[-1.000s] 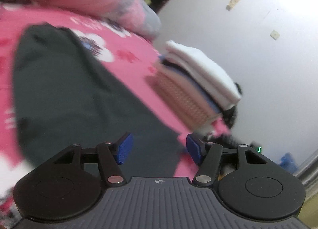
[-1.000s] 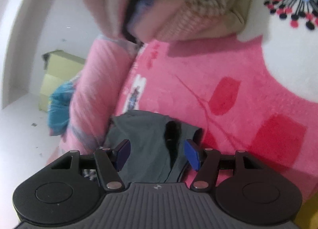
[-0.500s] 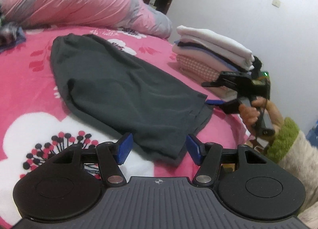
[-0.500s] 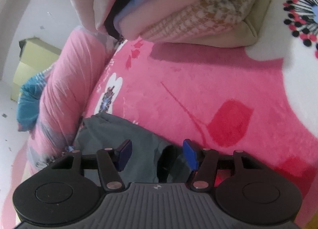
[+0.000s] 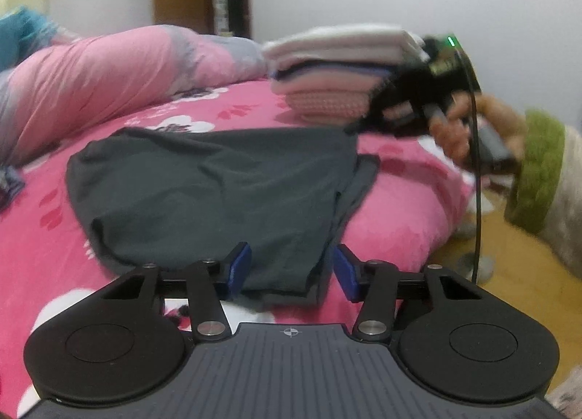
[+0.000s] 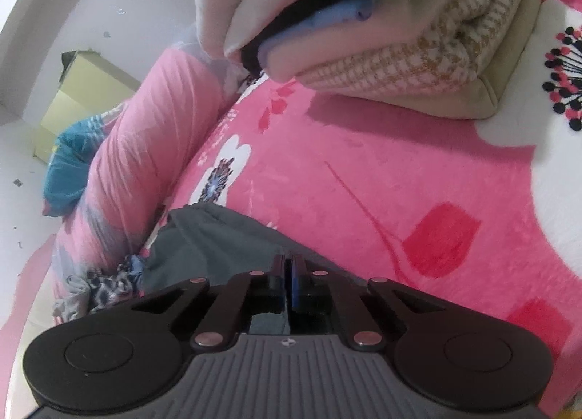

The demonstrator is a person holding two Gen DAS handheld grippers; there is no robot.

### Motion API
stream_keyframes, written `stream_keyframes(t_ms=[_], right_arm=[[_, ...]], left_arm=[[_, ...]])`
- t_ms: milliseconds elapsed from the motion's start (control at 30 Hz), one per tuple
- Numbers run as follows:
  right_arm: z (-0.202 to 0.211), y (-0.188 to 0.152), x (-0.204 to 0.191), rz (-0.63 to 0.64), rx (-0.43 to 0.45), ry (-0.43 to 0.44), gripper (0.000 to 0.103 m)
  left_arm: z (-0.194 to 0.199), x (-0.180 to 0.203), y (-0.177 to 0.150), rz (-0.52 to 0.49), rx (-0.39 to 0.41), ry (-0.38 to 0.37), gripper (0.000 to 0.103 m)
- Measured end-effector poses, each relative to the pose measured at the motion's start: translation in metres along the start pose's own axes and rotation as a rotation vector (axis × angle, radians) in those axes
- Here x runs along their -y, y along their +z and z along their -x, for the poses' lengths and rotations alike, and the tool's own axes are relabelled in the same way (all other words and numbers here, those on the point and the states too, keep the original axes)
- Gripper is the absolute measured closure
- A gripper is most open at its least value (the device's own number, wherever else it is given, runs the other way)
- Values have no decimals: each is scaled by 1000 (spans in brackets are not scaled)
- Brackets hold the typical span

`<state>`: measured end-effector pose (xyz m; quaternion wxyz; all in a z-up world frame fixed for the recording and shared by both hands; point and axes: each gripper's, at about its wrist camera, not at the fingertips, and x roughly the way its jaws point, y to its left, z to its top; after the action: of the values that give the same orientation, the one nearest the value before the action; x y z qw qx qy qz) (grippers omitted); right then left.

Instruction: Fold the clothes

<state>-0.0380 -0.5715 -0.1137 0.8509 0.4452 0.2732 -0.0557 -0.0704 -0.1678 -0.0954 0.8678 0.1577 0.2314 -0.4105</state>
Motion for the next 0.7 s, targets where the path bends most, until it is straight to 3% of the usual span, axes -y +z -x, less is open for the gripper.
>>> stream_keyframes(t_ms=[133,267,500,600,700], right_arm=[[-5,1,4,-27,-13,17,100],[-8,3,12,-43,-17,22,100],[-11,3,23,-75,-33,60,101],[-12,3,26,-88,-36,70,100],[-12,3,29,-96,-41,78,101]], left_arm=[[-20,7,-4,-61,-52,16,66],[-20,-1,-5,15,-70,-8,78],[-12,-15,-2,130,-62,-72,78],[-6,-17,1,125,-48,-73,78],[-1,-13,0,54,-40,-59,78]])
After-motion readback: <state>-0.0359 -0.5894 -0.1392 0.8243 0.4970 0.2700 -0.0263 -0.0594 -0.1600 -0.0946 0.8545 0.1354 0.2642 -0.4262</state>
